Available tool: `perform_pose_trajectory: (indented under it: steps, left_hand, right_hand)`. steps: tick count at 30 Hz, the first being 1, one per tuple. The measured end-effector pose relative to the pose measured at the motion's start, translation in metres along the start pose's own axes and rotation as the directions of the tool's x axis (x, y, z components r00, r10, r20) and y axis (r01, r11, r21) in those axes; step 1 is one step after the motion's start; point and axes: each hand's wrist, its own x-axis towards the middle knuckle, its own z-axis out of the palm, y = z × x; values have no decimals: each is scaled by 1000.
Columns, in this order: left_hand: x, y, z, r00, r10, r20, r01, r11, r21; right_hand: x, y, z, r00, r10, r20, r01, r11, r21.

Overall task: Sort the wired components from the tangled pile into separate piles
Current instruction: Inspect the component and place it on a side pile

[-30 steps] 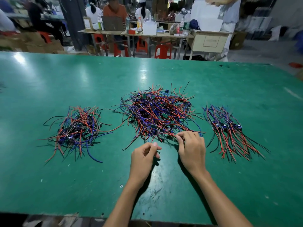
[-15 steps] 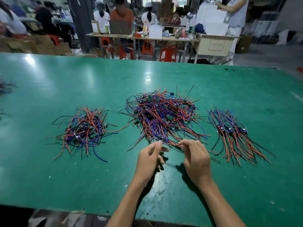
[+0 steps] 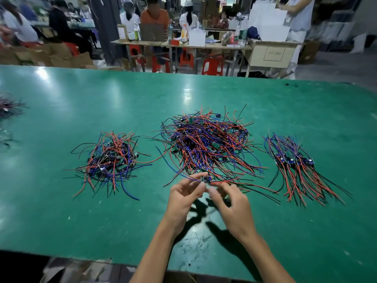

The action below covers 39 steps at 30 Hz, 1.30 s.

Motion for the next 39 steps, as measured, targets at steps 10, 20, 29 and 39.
perform_pose_trajectory:
  steps: [10,20,29,39]
  left_hand:
    - [-3,-3,3,997,-36,62,23,979,204]
    - [0,-9,9,998,-51,-29,57,956,288]
    - [11,5,11,944,-297,143,217,886,411]
    - [13,4,19,874,-452,182,388,872,299]
  right_hand:
    - [6,17,-14,944,316,90,-299,710,637]
    - [21,35,-44,830,360,426,-536,303,788]
    - [26,31,-25,915,177,363,-357,776,520]
    - [15,32,-12,965,244,95,-261,869,421]
